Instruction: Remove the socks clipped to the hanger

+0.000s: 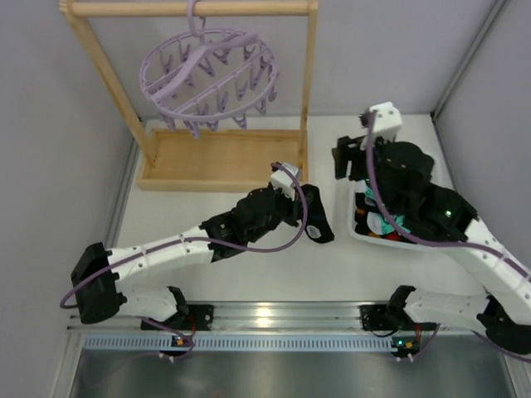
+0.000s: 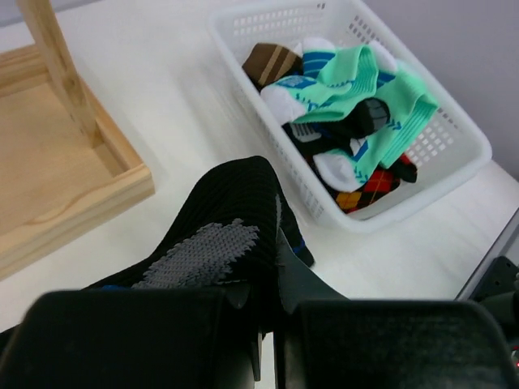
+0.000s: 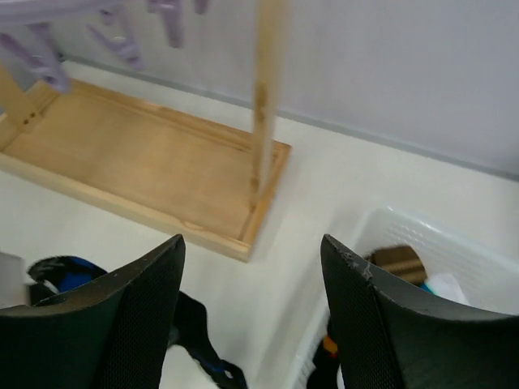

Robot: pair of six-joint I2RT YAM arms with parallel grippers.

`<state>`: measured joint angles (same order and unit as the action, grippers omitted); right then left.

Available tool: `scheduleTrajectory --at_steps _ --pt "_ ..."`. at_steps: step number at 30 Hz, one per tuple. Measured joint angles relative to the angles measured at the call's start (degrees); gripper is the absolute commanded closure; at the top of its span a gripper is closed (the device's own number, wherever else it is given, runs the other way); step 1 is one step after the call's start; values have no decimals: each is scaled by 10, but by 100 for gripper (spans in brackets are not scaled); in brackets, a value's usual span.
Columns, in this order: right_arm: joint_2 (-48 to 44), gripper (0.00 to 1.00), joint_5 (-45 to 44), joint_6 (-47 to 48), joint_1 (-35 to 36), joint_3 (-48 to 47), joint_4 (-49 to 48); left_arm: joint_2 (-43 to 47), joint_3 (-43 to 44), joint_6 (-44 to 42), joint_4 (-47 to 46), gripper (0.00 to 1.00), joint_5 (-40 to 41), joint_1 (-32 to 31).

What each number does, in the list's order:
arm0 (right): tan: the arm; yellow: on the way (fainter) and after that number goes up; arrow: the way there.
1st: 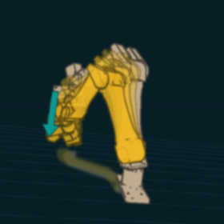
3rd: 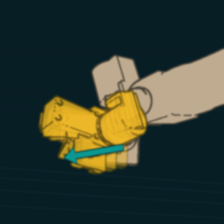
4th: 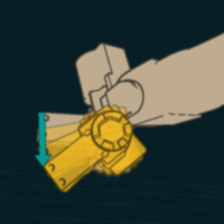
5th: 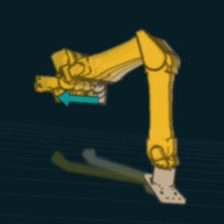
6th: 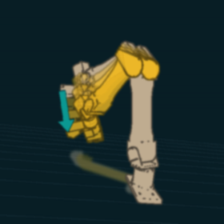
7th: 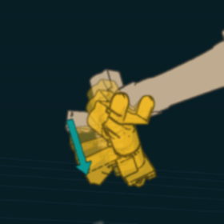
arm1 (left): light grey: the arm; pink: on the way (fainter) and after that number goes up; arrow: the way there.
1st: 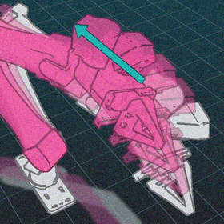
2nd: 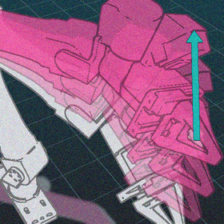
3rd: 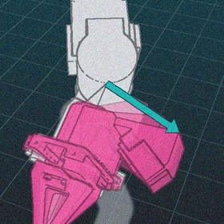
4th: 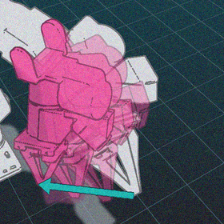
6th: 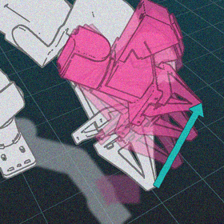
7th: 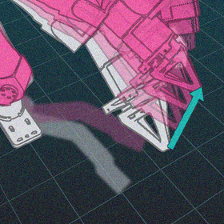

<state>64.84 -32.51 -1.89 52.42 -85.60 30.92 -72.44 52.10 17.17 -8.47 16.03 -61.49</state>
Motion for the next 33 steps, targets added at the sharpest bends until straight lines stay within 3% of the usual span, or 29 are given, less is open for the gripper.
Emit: scheduleTrajectory --at_steps 7,14,22,33 --pt "-209 33 -42 -59 -75 138 55 -87 160 -26 38 100 -8 0" --pt "-284 33 -100 -90 -92 166 120 -204 367 -83 81 100 -30 3" --pt "-372 35 -171 -108 -92 171 156 -409 590 -130 85 100 -191 24" --pt "-446 37 -170 -103 -93 184 158 -717 736 -104 105 100 -391 27"
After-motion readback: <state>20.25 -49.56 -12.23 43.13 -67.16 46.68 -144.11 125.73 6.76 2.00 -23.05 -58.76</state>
